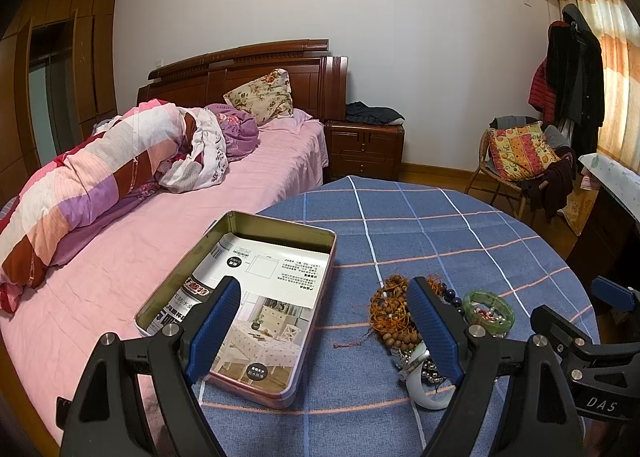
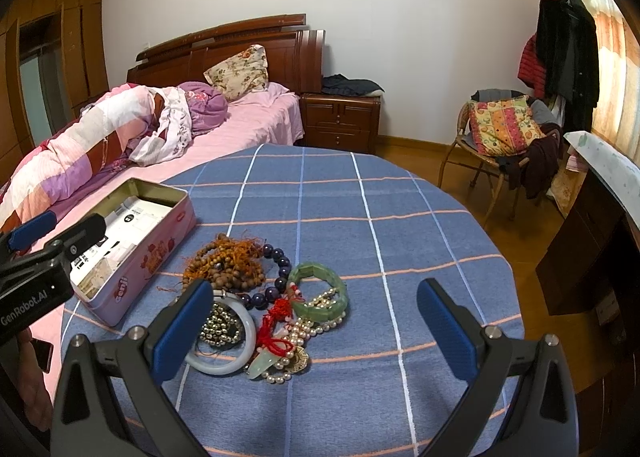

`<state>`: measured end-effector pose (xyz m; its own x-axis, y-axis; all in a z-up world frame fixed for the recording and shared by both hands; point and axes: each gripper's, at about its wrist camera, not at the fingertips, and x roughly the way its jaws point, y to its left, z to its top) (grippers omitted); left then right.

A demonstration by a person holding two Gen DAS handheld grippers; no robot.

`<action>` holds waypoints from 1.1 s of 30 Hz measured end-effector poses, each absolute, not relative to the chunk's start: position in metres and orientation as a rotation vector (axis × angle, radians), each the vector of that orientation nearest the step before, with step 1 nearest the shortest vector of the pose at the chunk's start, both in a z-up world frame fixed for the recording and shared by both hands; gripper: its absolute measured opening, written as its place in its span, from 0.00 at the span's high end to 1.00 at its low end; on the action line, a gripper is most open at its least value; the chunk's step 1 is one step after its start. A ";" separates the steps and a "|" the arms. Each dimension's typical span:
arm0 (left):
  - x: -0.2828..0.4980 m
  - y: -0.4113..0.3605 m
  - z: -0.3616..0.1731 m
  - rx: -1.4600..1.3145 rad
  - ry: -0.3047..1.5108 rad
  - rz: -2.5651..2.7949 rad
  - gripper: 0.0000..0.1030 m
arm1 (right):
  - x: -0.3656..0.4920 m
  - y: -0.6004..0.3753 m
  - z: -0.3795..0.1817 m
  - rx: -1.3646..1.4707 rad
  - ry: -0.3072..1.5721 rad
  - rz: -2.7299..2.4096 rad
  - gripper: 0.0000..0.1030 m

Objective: Organize jewelry

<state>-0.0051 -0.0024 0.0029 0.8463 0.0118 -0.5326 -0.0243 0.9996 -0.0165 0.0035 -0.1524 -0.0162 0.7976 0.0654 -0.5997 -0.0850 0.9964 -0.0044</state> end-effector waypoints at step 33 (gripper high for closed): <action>0.000 -0.006 -0.012 -0.009 0.588 -0.019 0.17 | 0.010 -0.156 -0.022 -0.026 0.661 0.074 0.00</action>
